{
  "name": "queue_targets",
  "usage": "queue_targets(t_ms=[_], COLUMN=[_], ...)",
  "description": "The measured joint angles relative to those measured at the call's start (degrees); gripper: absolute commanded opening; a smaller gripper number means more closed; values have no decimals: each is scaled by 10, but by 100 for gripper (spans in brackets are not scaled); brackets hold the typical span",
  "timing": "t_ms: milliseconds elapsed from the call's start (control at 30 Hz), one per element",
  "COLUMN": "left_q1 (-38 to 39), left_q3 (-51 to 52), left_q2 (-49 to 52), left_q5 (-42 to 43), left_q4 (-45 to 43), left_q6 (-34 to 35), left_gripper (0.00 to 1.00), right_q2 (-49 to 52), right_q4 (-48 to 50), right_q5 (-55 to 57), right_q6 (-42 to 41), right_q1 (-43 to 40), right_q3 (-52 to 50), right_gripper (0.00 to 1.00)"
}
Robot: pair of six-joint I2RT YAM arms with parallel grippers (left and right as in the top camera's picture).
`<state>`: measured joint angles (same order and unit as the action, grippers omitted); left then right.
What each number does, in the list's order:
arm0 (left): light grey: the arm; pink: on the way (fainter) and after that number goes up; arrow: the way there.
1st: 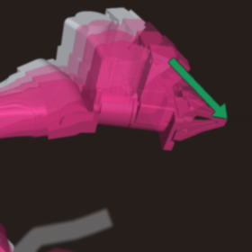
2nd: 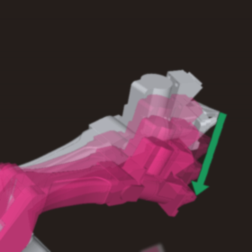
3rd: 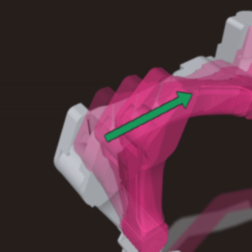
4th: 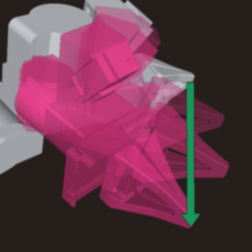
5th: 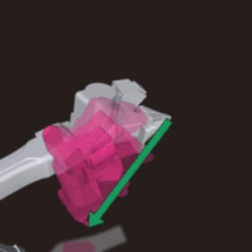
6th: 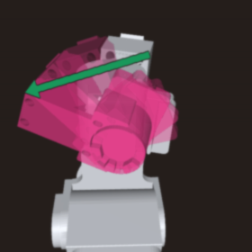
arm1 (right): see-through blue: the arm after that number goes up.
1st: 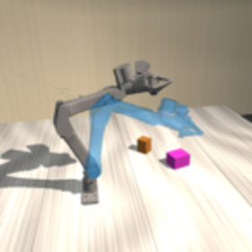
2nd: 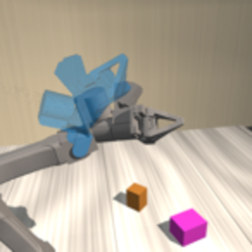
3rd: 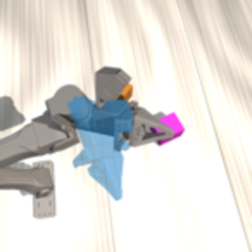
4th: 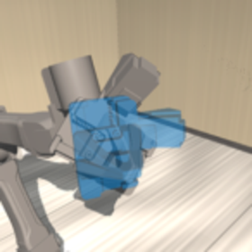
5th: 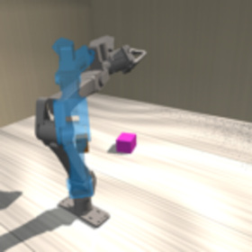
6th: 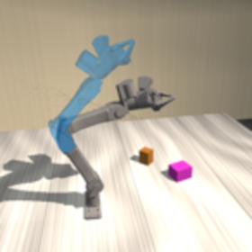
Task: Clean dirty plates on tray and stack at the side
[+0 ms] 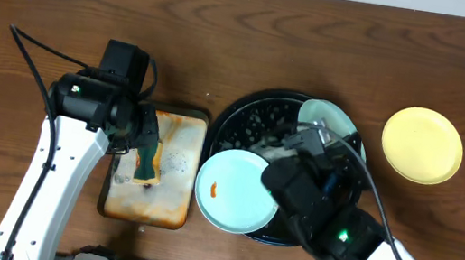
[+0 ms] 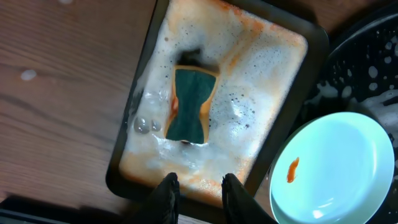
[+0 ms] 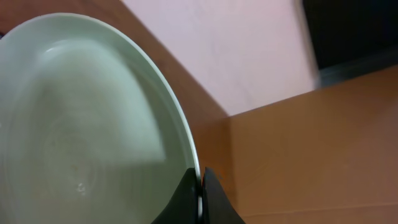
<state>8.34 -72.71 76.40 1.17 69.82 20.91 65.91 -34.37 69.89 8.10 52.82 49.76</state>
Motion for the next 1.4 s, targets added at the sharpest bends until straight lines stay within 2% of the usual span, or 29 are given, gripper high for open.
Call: queue_targets(t_ms=[267,433,600,733,867,967,1167,1267,1400], left_q1=[0,0,0,0,0,0,0,0,0], left_q3=[0,0,0,0,0,0,0,0,0], left_q2=[0,0,0,0,0,0,0,0,0], left_q5=[0,0,0,0,0,0,0,0,0], left_q4=[0,0,0,0,0,0,0,-1,-1], left_q6=[0,0,0,0,0,0,0,0,0], left_gripper=[30,30,30,31,31,31,31,31,32], right_q2=[-3,-26,-45,-46,-46,-49,-68,-66,-42], right_q4=[-2,-18,-19,-32,-37,-39,-22,-9,-7], right_q5=[-115,-277,-464,-545,-546,-502,-344,-246,-122], right_q6=[-52,-95,-118,-115,-102,-98,-69,-28,12], right_q1=[-122,-242,-407,-449,-429,-381,-214,-108,-9], right_q3=[2,25,47,47,47,47,47,47,48], right_gripper=[1,1,1,1,1,1,1,1,1])
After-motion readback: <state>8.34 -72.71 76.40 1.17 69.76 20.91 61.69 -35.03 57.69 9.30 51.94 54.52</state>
